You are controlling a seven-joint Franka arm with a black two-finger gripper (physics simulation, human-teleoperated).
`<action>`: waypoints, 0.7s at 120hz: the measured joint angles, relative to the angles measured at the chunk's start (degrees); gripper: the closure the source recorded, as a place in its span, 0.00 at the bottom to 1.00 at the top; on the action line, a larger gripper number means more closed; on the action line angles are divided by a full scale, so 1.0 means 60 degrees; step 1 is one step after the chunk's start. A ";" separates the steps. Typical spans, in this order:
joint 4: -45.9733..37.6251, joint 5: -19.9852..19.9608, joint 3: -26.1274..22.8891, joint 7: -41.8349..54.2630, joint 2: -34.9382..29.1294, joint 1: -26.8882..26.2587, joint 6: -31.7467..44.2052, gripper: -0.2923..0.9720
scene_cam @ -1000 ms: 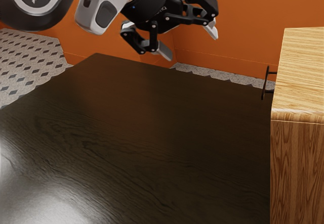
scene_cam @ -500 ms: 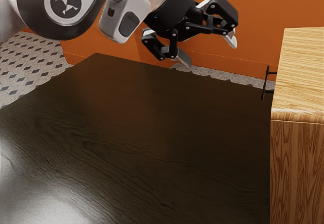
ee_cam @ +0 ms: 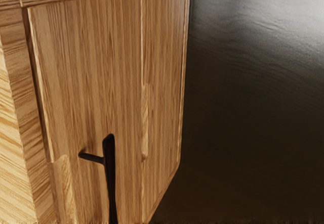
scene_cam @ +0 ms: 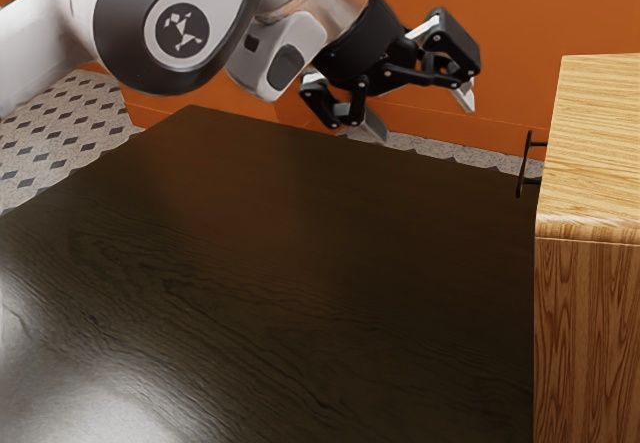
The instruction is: Pull the drawer handle with one arm to open the drawer
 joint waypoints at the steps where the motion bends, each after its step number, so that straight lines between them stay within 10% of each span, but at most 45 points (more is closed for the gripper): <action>1: 0.0001 0.0001 -0.0001 0.0001 0.0004 0.0006 0.0012 0.23; 84: -0.0336 -0.0005 0.0079 0.0058 0.0256 -0.0605 0.0511 0.23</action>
